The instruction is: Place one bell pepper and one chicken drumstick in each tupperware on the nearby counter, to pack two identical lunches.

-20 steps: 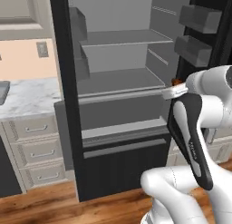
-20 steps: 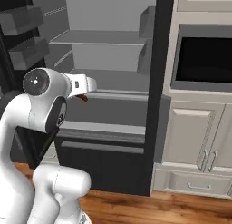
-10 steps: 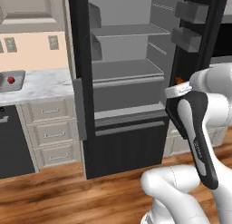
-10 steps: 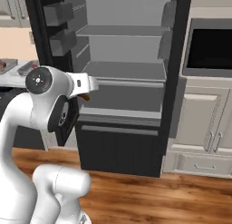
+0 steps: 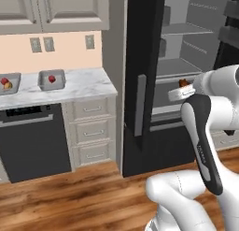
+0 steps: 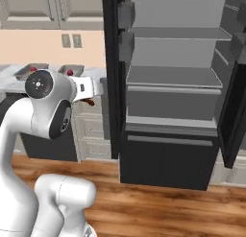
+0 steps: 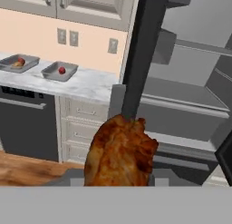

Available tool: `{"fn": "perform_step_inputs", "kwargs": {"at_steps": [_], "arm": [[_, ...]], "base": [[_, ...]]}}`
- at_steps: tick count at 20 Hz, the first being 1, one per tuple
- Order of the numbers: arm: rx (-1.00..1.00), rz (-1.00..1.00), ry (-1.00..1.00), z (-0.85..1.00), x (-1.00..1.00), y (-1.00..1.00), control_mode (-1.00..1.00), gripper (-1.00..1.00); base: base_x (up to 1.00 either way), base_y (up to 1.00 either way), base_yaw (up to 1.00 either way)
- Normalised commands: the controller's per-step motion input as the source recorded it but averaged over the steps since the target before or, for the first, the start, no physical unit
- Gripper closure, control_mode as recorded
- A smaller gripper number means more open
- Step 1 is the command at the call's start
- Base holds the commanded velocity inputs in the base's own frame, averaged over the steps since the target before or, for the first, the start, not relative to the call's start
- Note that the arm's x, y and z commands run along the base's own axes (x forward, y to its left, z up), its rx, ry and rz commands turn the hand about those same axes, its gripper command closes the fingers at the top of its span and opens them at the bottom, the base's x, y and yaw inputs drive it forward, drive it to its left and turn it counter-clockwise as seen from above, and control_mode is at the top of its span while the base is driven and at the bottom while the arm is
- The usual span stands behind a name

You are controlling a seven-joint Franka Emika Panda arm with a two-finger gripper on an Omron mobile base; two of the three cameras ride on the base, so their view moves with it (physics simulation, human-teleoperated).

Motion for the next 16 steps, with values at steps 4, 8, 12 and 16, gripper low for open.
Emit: {"fn": "perform_step_inputs", "kwargs": {"at_steps": [4, 8, 12, 16], "arm": [[0.0, 0.0, 0.0, 0.0, 0.0, 0.0, 1.0, 1.0], [0.0, 0.0, 0.0, 0.0, 0.0, 0.0, 1.0, 1.0], [0.0, 0.0, 0.0, 0.0, 0.0, 0.0, 1.0, 1.0], [0.0, 0.0, 0.0, 0.0, 0.0, 0.0, 1.0, 1.0]], "base": [[-0.03, 1.0, -0.04], [0.08, 1.0, -0.05], [0.33, 1.0, -0.04], [0.61, 0.89, -0.02]]}}
